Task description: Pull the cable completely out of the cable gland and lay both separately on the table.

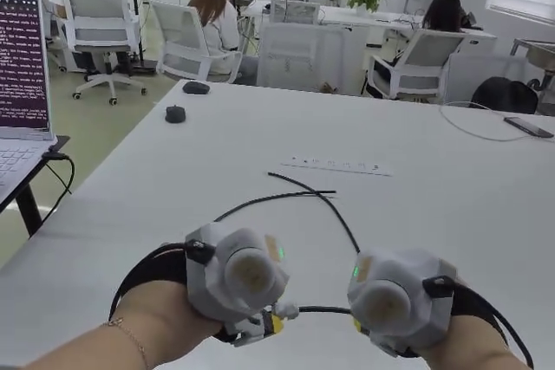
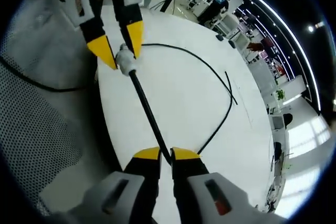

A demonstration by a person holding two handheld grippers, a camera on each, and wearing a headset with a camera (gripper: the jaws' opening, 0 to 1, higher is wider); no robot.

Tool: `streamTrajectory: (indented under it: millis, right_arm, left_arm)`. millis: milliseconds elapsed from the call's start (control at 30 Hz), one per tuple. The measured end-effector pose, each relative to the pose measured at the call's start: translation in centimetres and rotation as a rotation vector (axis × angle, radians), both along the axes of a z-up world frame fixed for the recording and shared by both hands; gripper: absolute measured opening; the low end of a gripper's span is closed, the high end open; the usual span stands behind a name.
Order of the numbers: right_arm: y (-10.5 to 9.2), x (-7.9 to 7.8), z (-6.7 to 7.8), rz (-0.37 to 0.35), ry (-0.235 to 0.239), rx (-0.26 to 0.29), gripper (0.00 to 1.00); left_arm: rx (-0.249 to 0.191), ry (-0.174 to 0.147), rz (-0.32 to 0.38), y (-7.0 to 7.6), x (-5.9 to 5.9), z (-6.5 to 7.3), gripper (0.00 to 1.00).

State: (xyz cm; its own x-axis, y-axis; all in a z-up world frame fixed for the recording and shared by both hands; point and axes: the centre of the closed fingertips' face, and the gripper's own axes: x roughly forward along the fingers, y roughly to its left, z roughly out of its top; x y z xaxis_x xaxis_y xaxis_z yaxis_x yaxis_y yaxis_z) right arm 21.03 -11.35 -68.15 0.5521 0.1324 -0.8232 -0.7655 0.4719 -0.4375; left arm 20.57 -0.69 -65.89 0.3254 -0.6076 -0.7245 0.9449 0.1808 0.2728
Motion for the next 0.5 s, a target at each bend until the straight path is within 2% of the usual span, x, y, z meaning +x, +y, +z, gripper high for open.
streamTrajectory:
  millis: [133,167,233,300,367,433,500]
  right_arm:
    - [0.1,-0.3,-0.2,0.021,0.006,-0.017,0.06]
    - [1.2,-0.2,0.0,0.051,-0.006,0.019,0.1]
    - [2.8,-0.2,0.5,0.075,-0.016,0.096,0.19]
    - [4.6,-0.3,1.4,0.128,-0.037,0.174,0.23]
    - [6.5,-0.6,2.6,0.176,-0.058,0.264,0.22]
    - [7.8,-1.1,3.4,0.222,-0.071,0.32,0.19]
    - [8.1,-1.4,3.4,0.247,-0.067,0.316,0.14]
  left_arm:
    - [-0.002,-0.014,0.002,-0.1,0.2,0.1,0.16]
    - [-0.007,-0.022,-0.004,-0.3,0.2,0.2,0.16]
    - [-0.019,-0.016,-0.008,-0.6,0.0,0.3,0.16]
    - [-0.009,-0.03,-0.024,-0.7,-0.2,0.3,0.16]
    - [-0.005,-0.052,-0.039,-0.7,-0.3,0.4,0.16]
    - [-0.012,-0.065,-0.041,-0.8,-0.2,0.7,0.16]
    - [-0.013,-0.072,-0.047,-0.9,-0.2,0.8,0.16]
